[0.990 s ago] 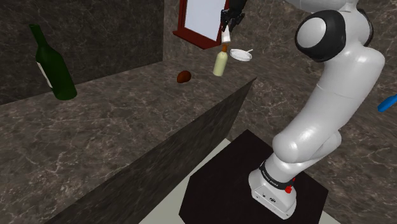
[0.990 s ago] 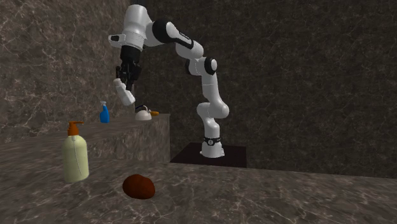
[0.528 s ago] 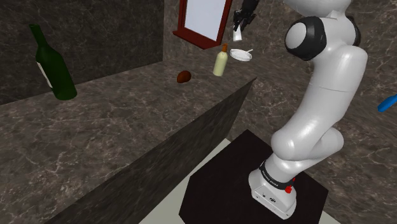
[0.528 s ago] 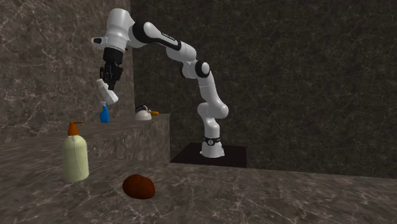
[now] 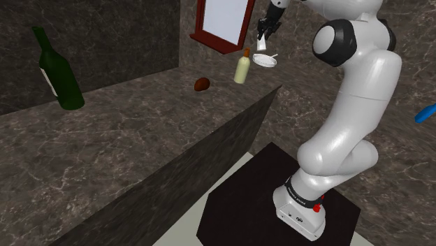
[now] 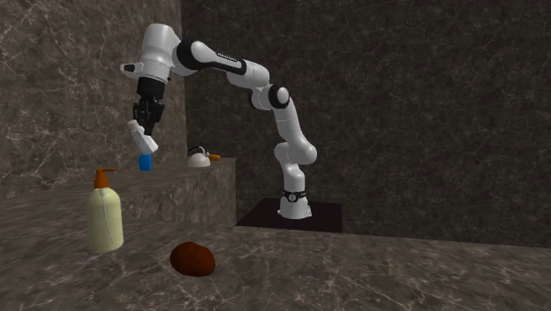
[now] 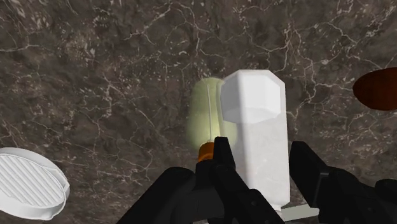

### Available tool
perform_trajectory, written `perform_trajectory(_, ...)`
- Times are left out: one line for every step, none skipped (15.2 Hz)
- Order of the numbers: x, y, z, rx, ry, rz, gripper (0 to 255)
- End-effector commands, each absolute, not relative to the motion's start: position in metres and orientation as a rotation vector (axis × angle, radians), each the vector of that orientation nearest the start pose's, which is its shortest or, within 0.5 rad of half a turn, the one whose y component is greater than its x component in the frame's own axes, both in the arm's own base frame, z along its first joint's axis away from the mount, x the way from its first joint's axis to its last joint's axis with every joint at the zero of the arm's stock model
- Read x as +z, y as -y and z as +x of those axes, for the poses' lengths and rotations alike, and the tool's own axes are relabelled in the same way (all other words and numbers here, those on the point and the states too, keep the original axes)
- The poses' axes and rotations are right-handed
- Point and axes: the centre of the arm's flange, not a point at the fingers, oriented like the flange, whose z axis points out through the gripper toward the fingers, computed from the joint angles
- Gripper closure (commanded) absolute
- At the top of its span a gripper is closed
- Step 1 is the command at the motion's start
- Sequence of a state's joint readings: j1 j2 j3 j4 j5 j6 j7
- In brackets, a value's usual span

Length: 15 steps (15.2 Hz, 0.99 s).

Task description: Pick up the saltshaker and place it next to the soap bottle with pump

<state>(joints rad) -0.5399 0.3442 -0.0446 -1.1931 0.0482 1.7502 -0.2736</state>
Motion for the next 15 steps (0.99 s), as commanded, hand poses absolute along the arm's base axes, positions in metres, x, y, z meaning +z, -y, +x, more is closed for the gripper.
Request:
perform_trajectory(0.602,0.363,0.567,-0.333,-0.492,-3.144,255)
perform_trajectory(0.597,0.363,0.567,-0.333,-0.492,-3.144,255)
perform_trajectory(0.592,0.363,0.567,-0.333,-0.492,-3.144,255)
perform_trajectory(0.586,0.363,0.567,-0.333,-0.492,-3.144,255)
perform_trajectory(0.581,0.363,0.567,-0.333,-0.492,-3.144,255)
perform_trajectory(0.576,0.363,0.567,-0.333,-0.492,-3.144,255)
perform_trajectory(0.571,0.363,0.567,-0.333,-0.492,-3.144,255)
perform_trajectory(0.565,0.363,0.567,-0.333,-0.492,-3.144,255)
perform_trajectory(0.560,0.363,0.567,-0.333,-0.492,-3.144,255)
perform_trajectory(0.555,0.363,0.567,-0.333,-0.492,-3.144,255)
perform_trajectory(0.549,0.363,0.567,-0.333,-0.492,-3.144,255)
perform_trajectory(0.544,0.363,0.567,-0.333,-0.492,-3.144,255)
perform_trajectory(0.539,0.363,0.567,-0.333,-0.492,-3.144,255)
perform_trajectory(0.534,0.363,0.567,-0.333,-0.492,-3.144,255)
perform_trajectory(0.528,0.363,0.567,-0.333,-0.492,-3.144,255)
